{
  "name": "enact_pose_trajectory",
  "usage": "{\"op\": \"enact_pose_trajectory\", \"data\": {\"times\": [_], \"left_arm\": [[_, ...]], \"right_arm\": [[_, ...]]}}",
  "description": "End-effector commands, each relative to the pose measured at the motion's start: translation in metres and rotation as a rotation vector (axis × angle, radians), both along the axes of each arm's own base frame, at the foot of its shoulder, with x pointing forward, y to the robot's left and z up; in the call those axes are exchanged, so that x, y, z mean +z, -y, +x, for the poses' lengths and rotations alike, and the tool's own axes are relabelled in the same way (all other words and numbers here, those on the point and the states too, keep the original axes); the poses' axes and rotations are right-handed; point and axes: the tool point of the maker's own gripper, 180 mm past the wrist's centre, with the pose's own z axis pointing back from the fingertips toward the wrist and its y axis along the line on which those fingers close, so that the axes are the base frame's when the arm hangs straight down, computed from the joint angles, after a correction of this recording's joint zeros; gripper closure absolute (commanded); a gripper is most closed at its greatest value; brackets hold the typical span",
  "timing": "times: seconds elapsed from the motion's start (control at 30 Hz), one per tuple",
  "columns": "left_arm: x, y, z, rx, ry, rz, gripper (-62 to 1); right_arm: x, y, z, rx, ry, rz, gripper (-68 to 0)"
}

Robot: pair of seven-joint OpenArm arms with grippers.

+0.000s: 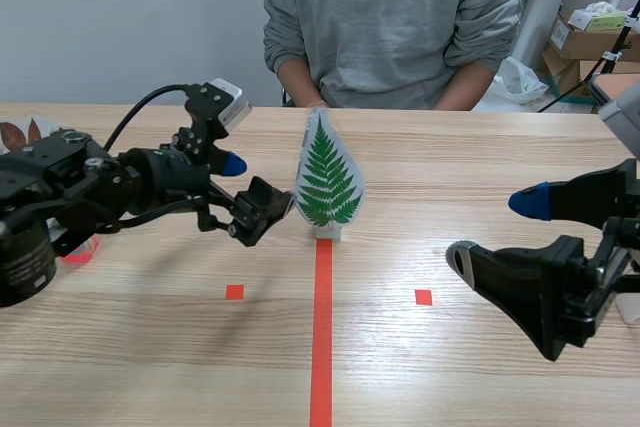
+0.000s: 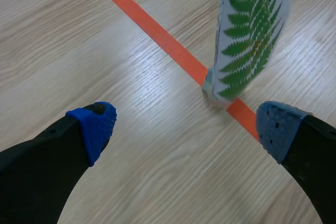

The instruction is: Do the leaf sorting experiment

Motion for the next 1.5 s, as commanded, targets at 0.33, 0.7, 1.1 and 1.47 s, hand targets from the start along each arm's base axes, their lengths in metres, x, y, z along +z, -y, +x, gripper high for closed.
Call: {"op": "enact_pose_trajectory", "data": {"times": [0.33,0.7,1.1,1.47], "left_arm": [[0.012,0.057,0.008,-0.069,0.002,-0.075,-56.7],[0.018,0.088,0.001,-0.106,-0.004,-0.117,-56.6],[0.019,0.094,0.000,-0.120,0.011,-0.104,-34.0],[0.020,0.095,0.000,-0.121,0.020,-0.110,-13.7]], "right_arm": [[0.016,0.001,0.008,0.005,0.056,0.014,-63.4],[0.017,0.001,0.009,0.005,0.061,0.014,-63.4],[0.018,0.001,0.009,0.005,0.062,0.014,-63.4],[0.018,0.001,0.009,0.005,0.062,0.014,-63.4]]}}
